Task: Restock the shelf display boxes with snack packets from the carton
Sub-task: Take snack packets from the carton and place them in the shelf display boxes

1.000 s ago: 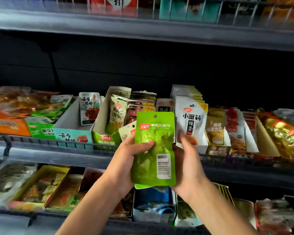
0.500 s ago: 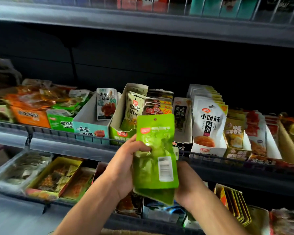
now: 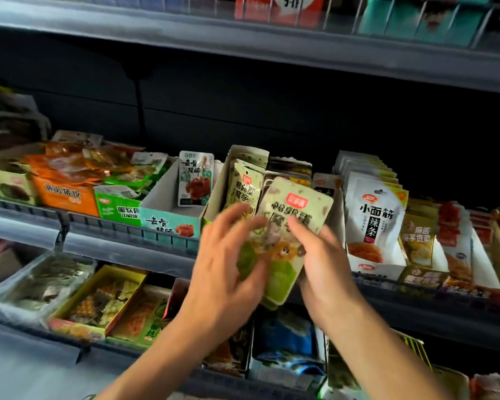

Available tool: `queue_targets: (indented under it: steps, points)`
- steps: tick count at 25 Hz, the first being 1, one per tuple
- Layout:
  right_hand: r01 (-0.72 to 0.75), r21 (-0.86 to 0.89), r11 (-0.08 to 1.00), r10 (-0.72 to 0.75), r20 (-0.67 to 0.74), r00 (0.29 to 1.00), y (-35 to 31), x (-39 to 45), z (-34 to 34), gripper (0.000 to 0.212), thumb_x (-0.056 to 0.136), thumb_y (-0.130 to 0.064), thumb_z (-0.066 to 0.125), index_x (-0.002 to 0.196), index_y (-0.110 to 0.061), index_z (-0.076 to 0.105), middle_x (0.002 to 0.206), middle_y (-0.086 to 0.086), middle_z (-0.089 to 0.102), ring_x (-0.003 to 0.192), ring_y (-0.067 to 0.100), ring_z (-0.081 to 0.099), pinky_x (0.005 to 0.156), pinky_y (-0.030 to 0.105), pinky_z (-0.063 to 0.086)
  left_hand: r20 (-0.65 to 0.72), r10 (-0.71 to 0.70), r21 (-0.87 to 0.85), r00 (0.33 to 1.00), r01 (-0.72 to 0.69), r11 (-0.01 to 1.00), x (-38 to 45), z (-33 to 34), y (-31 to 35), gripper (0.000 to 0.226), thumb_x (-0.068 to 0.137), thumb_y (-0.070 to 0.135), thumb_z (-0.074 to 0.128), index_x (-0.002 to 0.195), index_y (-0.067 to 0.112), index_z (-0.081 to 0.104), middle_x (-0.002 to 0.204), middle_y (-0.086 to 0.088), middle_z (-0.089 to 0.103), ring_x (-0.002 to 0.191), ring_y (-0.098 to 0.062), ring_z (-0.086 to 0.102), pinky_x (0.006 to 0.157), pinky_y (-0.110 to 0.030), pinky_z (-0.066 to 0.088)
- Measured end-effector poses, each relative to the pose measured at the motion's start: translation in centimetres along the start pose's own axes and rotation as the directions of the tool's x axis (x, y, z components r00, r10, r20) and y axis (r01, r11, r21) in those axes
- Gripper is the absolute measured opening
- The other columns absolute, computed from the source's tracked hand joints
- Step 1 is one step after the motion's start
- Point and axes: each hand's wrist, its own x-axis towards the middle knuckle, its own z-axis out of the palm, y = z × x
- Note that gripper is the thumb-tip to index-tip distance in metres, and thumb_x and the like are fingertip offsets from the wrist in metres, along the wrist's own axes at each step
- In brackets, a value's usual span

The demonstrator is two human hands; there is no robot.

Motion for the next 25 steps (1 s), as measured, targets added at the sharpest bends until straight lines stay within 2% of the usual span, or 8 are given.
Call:
queue_targets:
  steps: [2,4,7,13,15,17,21,25]
  points:
    - [-0.031,0.097,0.995,0.020,0.117,0.993,-0.9,1.6,0.9,0.029,0.092,-0.020,0.063,0.120,-0.015,0.063,0.111,0.008,0.074,0.103,0.026,0.071,0.085,0.043,0.056,-0.058,-0.134,-0.202,0.989,0.120,0.972,1.4,-1.0,-1.8,0.055,0.089,0.035,0.066,0.139,0.033,0.045,0.137,0.014,0.050,0.125,-0.008,0.053,0.100,-0.045,0.051]
    - [0.020,-0.154,0.988,0.010,0.192,0.981,-1.9,3.6,1.6,0.035,0.084,-0.023,0.072,0.118,-0.014,0.066,0.112,0.005,0.074,0.108,0.026,0.068,0.093,0.044,0.052,-0.004,-0.121,-0.246,0.993,0.116,0.962,2.3,-1.2,-3.2,0.049,0.092,0.027,0.064,0.139,0.026,0.048,0.126,0.006,0.062,0.114,-0.016,0.063,0.093,-0.046,0.055]
    - [0.130,-0.486,0.864,-0.096,0.095,0.991,-3.8,7.1,2.7,0.022,0.078,-0.019,0.081,0.098,-0.018,0.071,0.094,-0.004,0.077,0.085,0.014,0.068,0.066,0.029,0.045,0.066,-0.082,-0.195,0.994,0.094,0.976,3.9,-1.8,-5.4,0.049,0.094,0.039,0.058,0.141,0.030,0.047,0.129,0.006,0.061,0.118,-0.016,0.059,0.097,-0.046,0.051]
    - [0.296,-0.556,0.777,-0.373,-0.029,0.927,-3.7,15.0,6.2,0.021,0.082,-0.013,0.078,0.095,-0.020,0.064,0.094,0.000,0.072,0.074,0.015,0.068,0.051,0.024,0.052,-0.044,-0.042,0.446,0.998,0.057,0.893,5.9,-3.1,-9.9,0.079,0.083,0.043,0.054,0.154,0.018,0.027,0.130,0.003,0.059,0.116,-0.022,0.049,0.085,-0.034,0.031]
    - [0.249,-0.807,0.536,-0.325,0.075,0.943,-3.1,16.9,6.8,0.038,0.079,-0.007,0.079,0.106,-0.024,0.059,0.095,-0.002,0.066,0.080,0.017,0.066,0.055,0.026,0.051,0.004,0.034,0.561,0.999,-0.031,0.827,5.5,-2.4,-10.8,0.058,0.083,0.039,0.056,0.138,0.022,0.054,0.125,0.005,0.065,0.122,-0.027,0.050,0.089,-0.041,0.035]
    - [0.270,-0.959,0.079,-0.262,0.242,0.934,-2.6,17.8,7.1,0.036,0.077,-0.006,0.078,0.097,-0.026,0.057,0.088,-0.001,0.064,0.081,0.021,0.064,0.054,0.025,0.042,0.031,0.118,0.643,0.993,-0.110,0.758,5.3,-2.1,-11.0,0.028,0.079,0.035,0.061,0.103,0.026,0.073,0.109,0.010,0.072,0.120,-0.031,0.054,0.092,-0.042,0.035]
    - [0.268,-0.716,-0.644,-0.259,0.534,0.805,-1.1,18.0,7.7,0.044,0.083,-0.016,0.068,0.124,-0.018,0.051,0.123,0.006,0.060,0.123,0.028,0.047,0.097,0.041,0.037,0.056,0.166,0.689,0.984,-0.159,0.707,4.9,-2.4,-11.3,0.017,0.078,0.028,0.065,0.092,0.027,0.074,0.103,0.010,0.074,0.123,-0.032,0.053,0.094,-0.041,0.031]
    - [0.177,-0.667,-0.724,-0.185,0.435,0.881,0.1,18.0,7.5,0.084,0.082,-0.027,0.069,0.152,-0.015,0.023,0.155,0.011,0.031,0.146,0.032,0.022,0.119,0.059,0.008,0.113,0.124,0.700,0.986,-0.168,0.694,4.8,-2.6,-11.3,0.023,0.076,0.027,0.070,0.098,0.028,0.073,0.111,0.007,0.073,0.126,-0.032,0.052,0.096,-0.047,0.042]
